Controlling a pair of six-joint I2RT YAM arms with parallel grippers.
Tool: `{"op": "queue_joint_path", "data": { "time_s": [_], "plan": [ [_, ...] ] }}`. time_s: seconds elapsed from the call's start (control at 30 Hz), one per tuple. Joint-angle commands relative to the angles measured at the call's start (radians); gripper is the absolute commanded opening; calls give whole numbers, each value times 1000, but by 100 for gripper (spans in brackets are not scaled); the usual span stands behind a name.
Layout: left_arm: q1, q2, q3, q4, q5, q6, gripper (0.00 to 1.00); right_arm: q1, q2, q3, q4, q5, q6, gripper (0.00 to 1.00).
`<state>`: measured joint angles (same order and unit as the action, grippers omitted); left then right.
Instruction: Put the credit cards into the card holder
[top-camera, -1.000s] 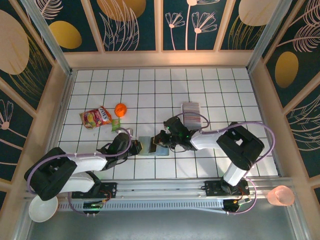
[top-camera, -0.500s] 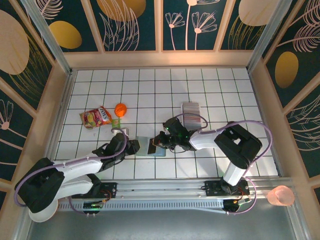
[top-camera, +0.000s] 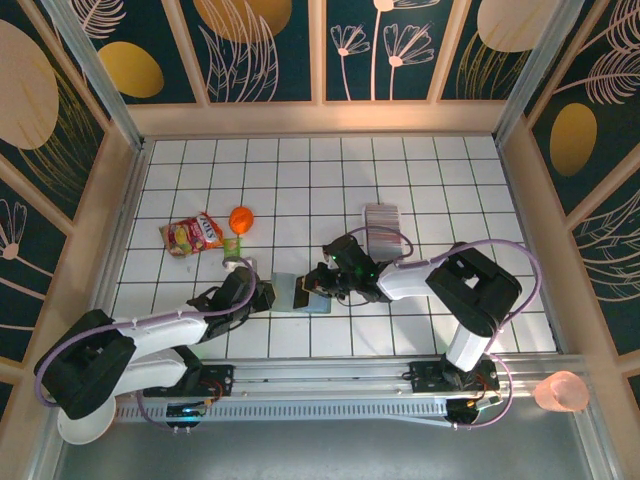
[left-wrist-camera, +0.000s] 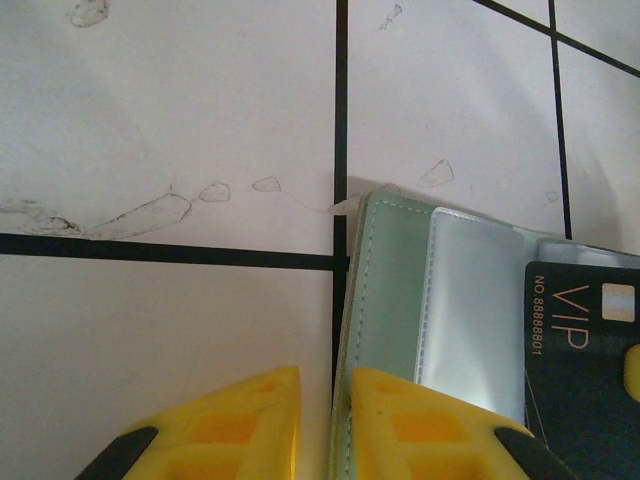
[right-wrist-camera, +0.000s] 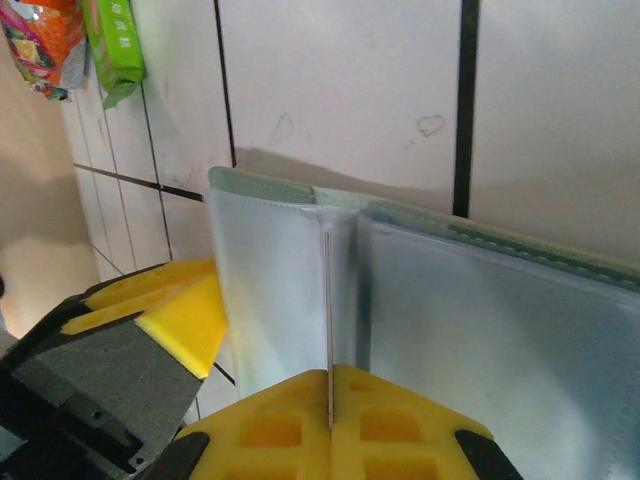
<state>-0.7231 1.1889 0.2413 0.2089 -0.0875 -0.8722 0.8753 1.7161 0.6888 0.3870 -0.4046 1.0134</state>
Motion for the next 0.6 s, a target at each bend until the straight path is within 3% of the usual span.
{"op": "queue_joint_path", "data": {
  "time_s": [0.0, 0.43, 0.57],
  "plan": [
    [3, 30, -13, 15, 50, 5, 20, 10, 19, -14, 72, -27, 32, 0],
    [2, 52, -19, 24, 65, 8, 23, 11, 39, -60, 207, -44, 108, 0],
    [4, 54, -23, 27, 72, 9, 19, 16, 57, -63, 247, -46, 126, 0]
  ]
}}
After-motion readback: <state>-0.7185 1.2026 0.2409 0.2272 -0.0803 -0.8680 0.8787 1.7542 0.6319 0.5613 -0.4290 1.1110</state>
